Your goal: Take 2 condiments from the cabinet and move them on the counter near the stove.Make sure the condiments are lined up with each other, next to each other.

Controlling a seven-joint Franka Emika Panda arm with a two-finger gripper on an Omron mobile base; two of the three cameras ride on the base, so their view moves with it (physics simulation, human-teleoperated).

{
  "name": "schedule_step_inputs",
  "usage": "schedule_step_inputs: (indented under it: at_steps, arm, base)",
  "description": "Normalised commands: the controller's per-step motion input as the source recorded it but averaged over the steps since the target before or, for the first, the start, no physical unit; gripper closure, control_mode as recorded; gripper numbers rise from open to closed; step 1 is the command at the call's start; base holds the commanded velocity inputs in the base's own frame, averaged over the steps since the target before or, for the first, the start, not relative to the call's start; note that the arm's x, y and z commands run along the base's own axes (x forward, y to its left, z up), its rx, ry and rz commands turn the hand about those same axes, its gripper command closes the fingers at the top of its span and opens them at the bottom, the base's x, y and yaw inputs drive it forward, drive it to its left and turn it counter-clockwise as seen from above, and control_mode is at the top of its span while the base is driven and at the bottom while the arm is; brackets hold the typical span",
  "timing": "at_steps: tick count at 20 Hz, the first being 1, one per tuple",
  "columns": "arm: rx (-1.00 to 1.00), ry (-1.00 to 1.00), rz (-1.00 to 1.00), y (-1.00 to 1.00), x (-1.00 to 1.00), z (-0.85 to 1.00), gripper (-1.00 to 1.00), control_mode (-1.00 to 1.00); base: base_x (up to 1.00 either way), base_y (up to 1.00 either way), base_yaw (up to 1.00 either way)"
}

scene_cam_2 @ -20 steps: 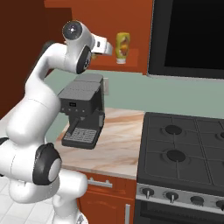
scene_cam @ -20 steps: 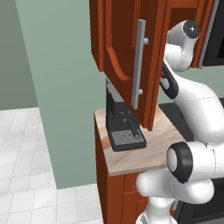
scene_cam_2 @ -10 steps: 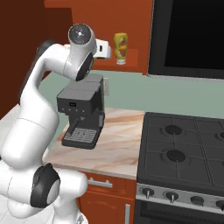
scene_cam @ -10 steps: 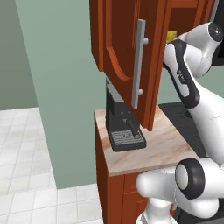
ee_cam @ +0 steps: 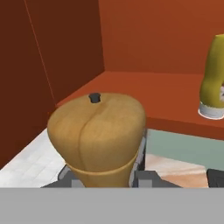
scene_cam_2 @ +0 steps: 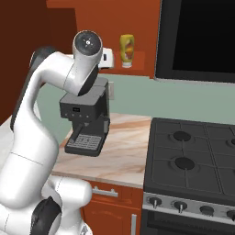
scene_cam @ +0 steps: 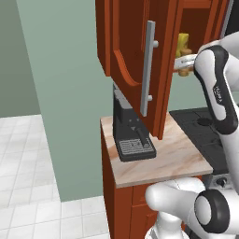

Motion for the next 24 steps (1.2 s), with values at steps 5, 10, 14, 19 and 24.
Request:
schedule_step_inputs:
  at_steps: [5, 10, 14, 19, 24]
  arm:
    - [0.0, -0.01, 0.04, -0.16, -0.07, -0.09, 1.0, -1.0]
    - [-0.01, 0.0, 0.02, -0.24, -0.09, -0.36, 1.0, -1.0]
    - [0.0, 0.0, 0.03, -0.26, -0.01, -0.56, 1.0, -1.0]
    - [0.0, 0.0, 0.05, -0.21, -0.05, -0.55, 1.0, -1.0]
    - [0.06, 0.0, 0.07, -0.15, -0.05, -0.44, 1.0, -1.0]
  base:
    - [0.0, 0.0, 0.0]
    - [0.0, 0.0, 0.0]
    - [0.0, 0.0, 0.0]
    - [0.0, 0.0, 0.0]
    - [0.0, 0.0, 0.0]
